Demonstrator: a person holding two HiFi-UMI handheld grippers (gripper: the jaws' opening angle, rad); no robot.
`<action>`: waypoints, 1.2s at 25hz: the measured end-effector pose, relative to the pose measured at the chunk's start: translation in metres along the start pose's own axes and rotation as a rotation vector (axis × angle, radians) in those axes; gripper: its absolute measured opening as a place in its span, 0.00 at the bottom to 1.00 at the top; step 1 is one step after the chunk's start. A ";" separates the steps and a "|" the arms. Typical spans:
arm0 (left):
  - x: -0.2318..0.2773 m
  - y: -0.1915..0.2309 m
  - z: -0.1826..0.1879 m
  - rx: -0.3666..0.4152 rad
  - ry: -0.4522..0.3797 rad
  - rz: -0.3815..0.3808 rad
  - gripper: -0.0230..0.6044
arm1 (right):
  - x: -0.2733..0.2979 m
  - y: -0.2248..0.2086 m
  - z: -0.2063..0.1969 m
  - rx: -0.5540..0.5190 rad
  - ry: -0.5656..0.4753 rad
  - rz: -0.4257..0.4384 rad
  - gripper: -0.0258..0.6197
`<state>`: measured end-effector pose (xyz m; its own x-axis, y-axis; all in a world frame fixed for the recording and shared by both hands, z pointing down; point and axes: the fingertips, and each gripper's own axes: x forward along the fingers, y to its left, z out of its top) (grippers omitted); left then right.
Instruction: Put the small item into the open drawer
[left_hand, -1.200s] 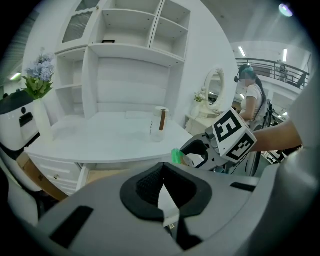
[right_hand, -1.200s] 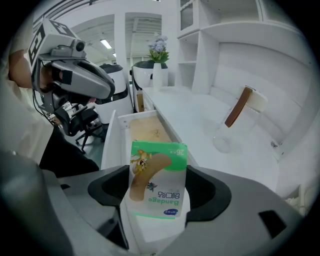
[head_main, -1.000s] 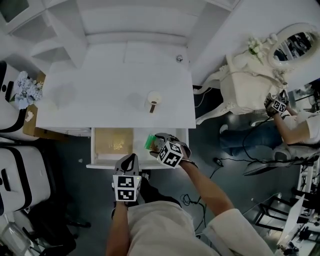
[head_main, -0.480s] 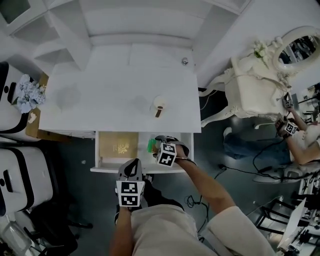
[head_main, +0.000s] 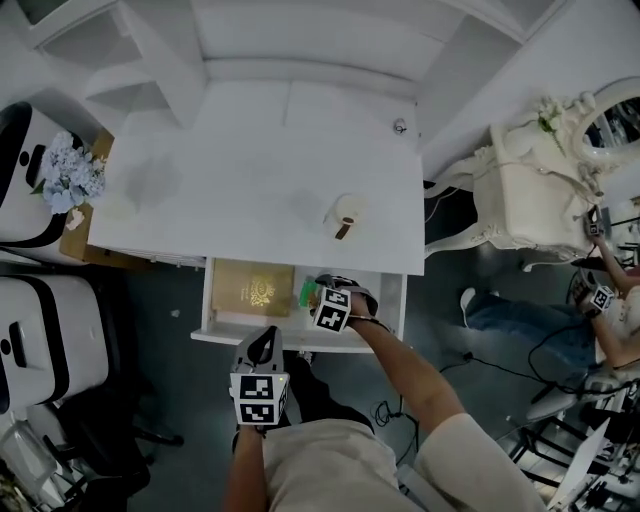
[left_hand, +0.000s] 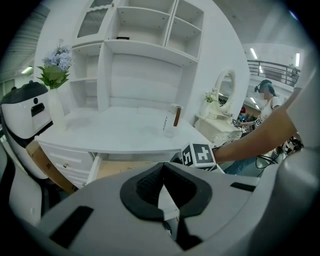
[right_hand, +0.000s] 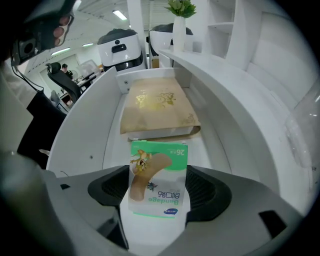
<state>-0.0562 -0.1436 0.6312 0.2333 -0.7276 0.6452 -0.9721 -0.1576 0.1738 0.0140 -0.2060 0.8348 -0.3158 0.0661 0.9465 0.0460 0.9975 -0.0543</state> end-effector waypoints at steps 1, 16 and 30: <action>-0.001 0.002 -0.002 -0.002 0.002 0.002 0.06 | 0.004 0.000 -0.001 -0.007 0.010 0.005 0.61; -0.009 0.033 -0.020 -0.063 0.018 0.062 0.06 | 0.032 -0.001 -0.002 -0.103 0.067 0.051 0.61; -0.010 0.030 -0.022 -0.063 0.015 0.053 0.06 | 0.026 -0.005 0.003 -0.072 0.029 0.023 0.62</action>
<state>-0.0874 -0.1260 0.6462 0.1823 -0.7236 0.6657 -0.9797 -0.0765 0.1851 0.0028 -0.2088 0.8593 -0.2862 0.0874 0.9542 0.1211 0.9911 -0.0544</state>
